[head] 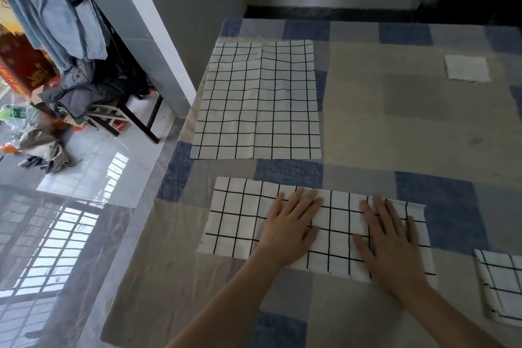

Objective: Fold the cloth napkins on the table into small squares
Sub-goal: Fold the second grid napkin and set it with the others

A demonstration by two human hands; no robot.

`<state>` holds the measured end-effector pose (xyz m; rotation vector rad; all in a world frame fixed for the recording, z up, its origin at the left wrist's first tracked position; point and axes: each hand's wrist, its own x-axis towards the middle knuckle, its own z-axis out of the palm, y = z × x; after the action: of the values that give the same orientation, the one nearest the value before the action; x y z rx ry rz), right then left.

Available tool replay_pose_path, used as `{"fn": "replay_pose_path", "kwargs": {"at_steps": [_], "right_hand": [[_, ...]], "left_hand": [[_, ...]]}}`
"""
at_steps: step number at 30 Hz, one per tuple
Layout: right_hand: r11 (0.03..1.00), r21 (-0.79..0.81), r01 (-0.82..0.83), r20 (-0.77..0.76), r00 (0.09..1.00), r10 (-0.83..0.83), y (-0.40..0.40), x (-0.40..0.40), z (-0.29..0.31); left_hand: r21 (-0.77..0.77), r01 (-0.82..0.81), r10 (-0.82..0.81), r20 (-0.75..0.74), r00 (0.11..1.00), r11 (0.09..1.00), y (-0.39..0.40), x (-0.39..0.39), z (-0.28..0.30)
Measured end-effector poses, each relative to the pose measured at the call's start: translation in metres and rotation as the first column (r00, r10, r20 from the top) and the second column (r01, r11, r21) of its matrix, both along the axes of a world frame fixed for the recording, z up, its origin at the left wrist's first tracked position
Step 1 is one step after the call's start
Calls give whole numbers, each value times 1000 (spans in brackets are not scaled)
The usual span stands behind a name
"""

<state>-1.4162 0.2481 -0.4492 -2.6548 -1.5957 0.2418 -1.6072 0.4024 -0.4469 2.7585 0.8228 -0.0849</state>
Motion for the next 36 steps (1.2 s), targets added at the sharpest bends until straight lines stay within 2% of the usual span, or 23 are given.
{"fn": "replay_pose_path", "kwargs": {"at_steps": [5, 10, 14, 16, 18, 20, 22, 24, 27, 31, 36], "right_hand": [[1000, 0, -6, 3, 1000, 6, -1, 0, 0], [1000, -4, -1, -2, 1000, 1, -1, 0, 2], [1000, -14, 6, -12, 1000, -7, 0, 1, 1], [1000, -8, 9, -17, 1000, -9, 0, 0, 1], [1000, -2, 11, -20, 1000, -11, -1, -1, 1], [1000, -3, 11, -22, 1000, -11, -1, -1, 1], [1000, -6, 12, -29, 999, -12, -1, -1, 0], [1000, 1, 13, -34, 999, -13, 0, -1, 0], [1000, 13, 6, -29, 1000, -5, 0, 0, -1], [1000, -3, 11, 1, 1000, -11, 0, 0, 1], [1000, -11, 12, -3, 1000, -12, 1, 0, 2]], "left_hand": [[30, -75, 76, -48, 996, 997, 28, -30, 0], [26, -235, 236, -61, 970, 972, 69, -84, -1], [36, -423, 425, -94, 900, 905, 89, -100, 6], [52, -491, 493, -44, 869, 870, 80, -81, 17], [44, -409, 407, 56, 912, 911, 57, -48, 28], [22, -211, 207, 116, 972, 977, 27, -7, 30], [-28, -13, 16, 117, 993, 1000, -5, 31, 27], [-102, 81, -73, 78, 994, 992, -30, 58, 20], [-121, 71, -71, 7, 997, 990, -44, 70, 9], [-19, 70, -70, 14, 997, 997, -30, 49, 3], [-5, -62, 61, -25, 998, 998, 1, 9, 3]]}}
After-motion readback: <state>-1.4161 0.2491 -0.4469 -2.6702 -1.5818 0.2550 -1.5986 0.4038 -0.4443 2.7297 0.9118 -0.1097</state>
